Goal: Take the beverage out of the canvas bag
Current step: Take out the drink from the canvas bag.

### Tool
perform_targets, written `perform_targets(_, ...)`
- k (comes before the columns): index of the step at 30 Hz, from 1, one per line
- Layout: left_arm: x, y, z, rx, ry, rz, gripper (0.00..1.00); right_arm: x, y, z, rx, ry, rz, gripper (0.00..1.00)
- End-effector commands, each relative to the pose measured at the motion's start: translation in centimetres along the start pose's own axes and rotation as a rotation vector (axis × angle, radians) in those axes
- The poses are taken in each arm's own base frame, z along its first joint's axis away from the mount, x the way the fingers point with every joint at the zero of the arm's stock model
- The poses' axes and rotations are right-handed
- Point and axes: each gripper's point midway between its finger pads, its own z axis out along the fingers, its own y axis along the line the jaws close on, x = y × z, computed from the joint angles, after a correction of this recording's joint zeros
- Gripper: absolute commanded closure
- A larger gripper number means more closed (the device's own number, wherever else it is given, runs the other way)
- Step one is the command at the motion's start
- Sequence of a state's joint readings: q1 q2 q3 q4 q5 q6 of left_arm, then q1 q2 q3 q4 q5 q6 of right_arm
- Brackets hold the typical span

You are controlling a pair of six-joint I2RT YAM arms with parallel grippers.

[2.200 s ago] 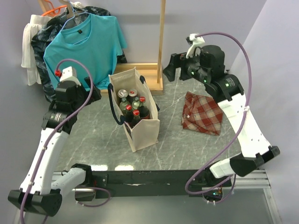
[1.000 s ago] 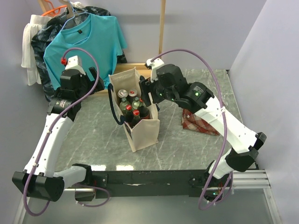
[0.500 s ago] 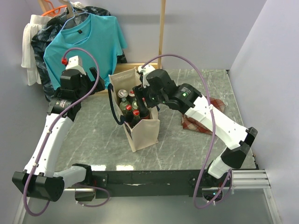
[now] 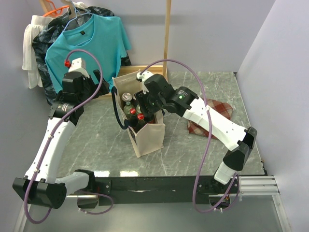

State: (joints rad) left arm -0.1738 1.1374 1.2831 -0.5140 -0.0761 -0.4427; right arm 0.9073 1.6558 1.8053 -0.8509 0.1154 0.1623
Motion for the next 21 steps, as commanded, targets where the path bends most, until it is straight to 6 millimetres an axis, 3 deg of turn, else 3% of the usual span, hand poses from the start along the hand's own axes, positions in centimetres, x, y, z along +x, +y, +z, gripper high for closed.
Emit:
perform_targets(1,-0.8,-0.5,-0.5,0.024,-0.033,-0.009,0.04,-1.9,0.3,-0.7,-0.004,-0.07,0.002,0.36)
perform_targets(21,-0.7,-0.2,-0.2,0.007,-0.03,0.0,0.04,-2.5,-0.5,0.9,0.035,-0.082,0.0,0.42)
